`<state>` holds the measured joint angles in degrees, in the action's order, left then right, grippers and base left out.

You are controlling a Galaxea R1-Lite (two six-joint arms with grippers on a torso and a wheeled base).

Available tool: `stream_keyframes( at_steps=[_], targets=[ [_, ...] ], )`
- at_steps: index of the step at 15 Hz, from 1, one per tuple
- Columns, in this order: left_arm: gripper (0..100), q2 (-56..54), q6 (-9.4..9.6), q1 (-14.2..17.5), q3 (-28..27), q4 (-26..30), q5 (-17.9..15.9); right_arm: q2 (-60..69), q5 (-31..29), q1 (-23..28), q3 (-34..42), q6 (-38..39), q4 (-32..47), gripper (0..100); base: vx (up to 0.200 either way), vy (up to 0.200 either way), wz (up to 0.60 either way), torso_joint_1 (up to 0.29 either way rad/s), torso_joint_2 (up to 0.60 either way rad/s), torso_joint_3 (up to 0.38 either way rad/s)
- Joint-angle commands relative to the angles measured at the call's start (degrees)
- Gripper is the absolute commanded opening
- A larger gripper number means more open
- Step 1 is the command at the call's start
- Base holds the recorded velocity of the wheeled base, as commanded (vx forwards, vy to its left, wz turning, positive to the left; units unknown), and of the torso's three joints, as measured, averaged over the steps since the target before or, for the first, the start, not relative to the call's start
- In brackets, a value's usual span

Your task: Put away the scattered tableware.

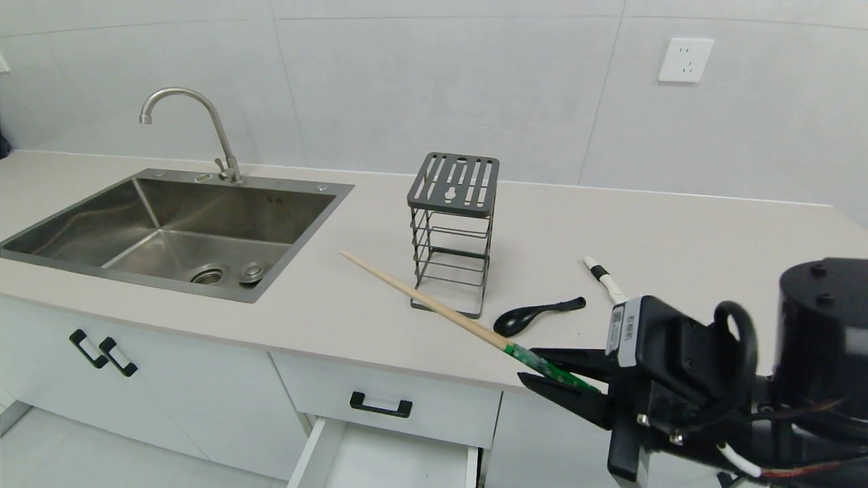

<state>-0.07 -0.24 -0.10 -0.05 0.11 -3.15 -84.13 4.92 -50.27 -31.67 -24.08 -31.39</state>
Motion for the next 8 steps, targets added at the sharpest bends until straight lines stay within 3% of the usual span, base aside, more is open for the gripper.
stream_keyframes(
  at_steps=[1, 8],
  targets=[
    [100, 0.1, -0.02, 0.0, 0.0, 0.0, 0.0, -2.0, -0.1, -0.3, 0.9, 0.0, -0.2, 0, 0.0, 0.0, 0.0, 0.0, 0.0, 0.0],
    [100, 0.1, -0.02, 0.0, 0.0, 0.1, 0.0, -6.8, 1.8, -0.5, -9.9, 0.8, -2.2, 0, 0.0, 0.0, 0.0, 0.0, 0.0, 0.0]
  ],
)
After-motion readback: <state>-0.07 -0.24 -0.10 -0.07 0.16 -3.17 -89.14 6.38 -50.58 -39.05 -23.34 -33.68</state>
